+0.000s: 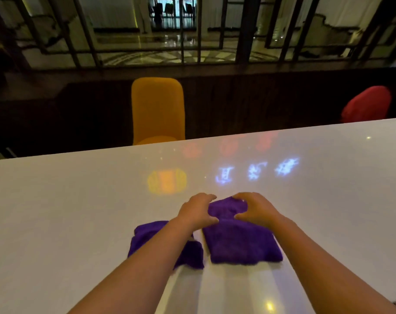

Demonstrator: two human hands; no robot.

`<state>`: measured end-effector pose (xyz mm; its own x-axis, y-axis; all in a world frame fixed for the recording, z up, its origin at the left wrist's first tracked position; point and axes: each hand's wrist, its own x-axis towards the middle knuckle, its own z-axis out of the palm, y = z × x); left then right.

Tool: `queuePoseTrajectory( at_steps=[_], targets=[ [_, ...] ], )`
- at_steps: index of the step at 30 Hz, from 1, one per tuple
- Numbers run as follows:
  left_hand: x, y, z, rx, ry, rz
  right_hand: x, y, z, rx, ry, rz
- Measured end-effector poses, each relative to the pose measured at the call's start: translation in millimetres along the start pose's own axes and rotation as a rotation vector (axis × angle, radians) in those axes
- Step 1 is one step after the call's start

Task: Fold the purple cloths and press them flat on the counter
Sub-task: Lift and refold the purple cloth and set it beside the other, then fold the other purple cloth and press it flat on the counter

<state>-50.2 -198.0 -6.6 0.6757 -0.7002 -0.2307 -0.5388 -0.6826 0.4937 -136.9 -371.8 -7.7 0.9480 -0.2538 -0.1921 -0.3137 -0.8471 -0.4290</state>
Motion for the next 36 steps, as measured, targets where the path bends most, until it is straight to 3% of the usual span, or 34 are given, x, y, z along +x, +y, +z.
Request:
queuePoseTrajectory(
  at_steps=[3, 8, 17, 23, 28, 36],
  targets=[
    [12, 2, 42, 0.138, -0.124, -0.005, -1, 28, 25, -0.226, -0.124, -0.014],
    [24, -5, 87, 0.192, -0.285, -0.063, 1, 51, 67, -0.267, -0.266, -0.009],
    [28, 0, 83, 0.134, -0.12, -0.029, -11, 46, 69, -0.082, -0.065, 0.054],
    [23, -1, 64, -0.108, -0.075, -0.096, -15, 38, 49, 0.082, -0.057, 0.116],
    [23, 4, 8, -0.272, -0.015, -0.091, -6, 15, 1, 0.186, -0.031, 0.065],
    [1, 16, -102, -0.326, 0.121, -0.045, 11, -56, -85, 0.186, 0.023, -0.113]
  ],
)
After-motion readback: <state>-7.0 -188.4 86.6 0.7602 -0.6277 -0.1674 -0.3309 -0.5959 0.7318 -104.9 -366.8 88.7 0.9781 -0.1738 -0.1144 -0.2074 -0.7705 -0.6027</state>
